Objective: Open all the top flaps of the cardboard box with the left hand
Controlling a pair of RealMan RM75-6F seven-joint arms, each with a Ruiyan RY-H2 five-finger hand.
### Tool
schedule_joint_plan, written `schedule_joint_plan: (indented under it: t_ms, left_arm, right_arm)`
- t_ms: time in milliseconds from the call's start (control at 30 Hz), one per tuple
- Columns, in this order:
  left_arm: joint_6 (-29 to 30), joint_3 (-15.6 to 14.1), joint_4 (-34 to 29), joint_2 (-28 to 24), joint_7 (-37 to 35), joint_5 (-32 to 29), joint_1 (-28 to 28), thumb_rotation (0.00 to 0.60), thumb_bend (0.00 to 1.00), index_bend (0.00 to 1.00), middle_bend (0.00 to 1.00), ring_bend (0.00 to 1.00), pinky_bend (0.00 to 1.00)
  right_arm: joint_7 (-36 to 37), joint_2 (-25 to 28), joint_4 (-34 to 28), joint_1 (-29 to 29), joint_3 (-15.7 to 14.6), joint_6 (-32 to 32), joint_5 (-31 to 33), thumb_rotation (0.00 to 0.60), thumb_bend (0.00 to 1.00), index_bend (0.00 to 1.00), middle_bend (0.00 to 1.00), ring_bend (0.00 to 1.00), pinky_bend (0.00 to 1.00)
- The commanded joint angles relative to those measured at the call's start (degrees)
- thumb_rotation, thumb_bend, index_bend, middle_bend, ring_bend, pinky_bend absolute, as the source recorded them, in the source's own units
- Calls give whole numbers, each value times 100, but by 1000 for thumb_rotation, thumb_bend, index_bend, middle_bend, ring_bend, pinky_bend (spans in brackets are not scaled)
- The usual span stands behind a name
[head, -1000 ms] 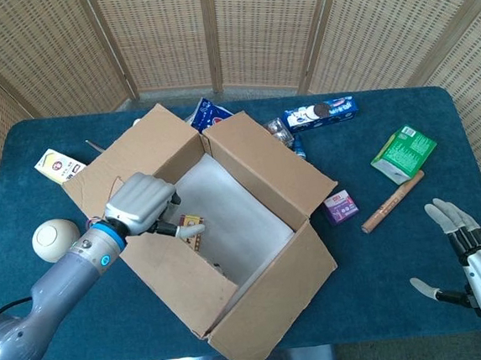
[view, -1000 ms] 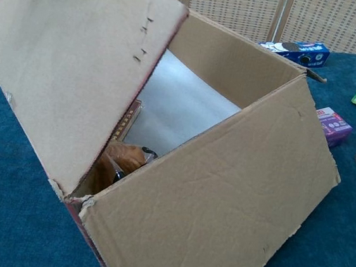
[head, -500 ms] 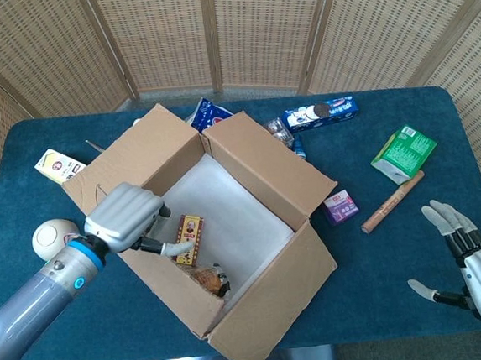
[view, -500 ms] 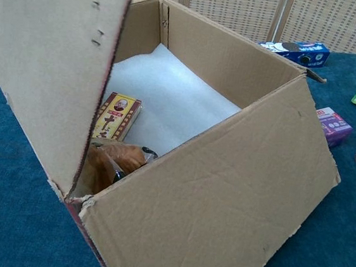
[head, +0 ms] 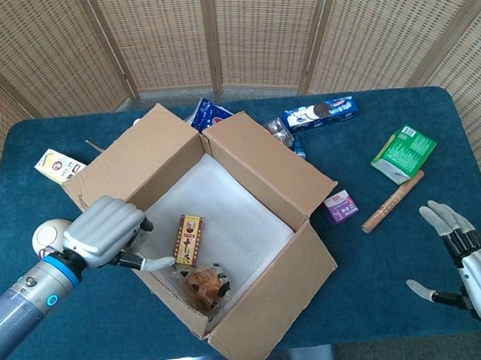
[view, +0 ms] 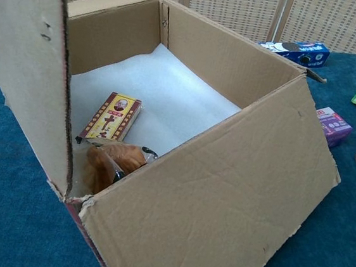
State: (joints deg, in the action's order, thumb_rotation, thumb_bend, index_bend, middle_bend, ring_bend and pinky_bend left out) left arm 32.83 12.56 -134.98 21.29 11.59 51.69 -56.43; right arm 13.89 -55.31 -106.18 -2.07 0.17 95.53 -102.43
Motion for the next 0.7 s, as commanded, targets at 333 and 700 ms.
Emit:
schedule_joint_plan:
  t_ms: [333,700]
  left_arm:
    - [20,67,16,-189,-517,837,696,69,0,751,710,549,519]
    - [-61,59,196,-304,-1107,1548,1245,72,0,751,710,549,519]
  right_arm:
    - [-35,-13,-4,-1,5,1,13,600,0,0,0,0,137]
    - [-65,-17,-20,-3,-6,-7,-5,600,0,0,0,0,137]
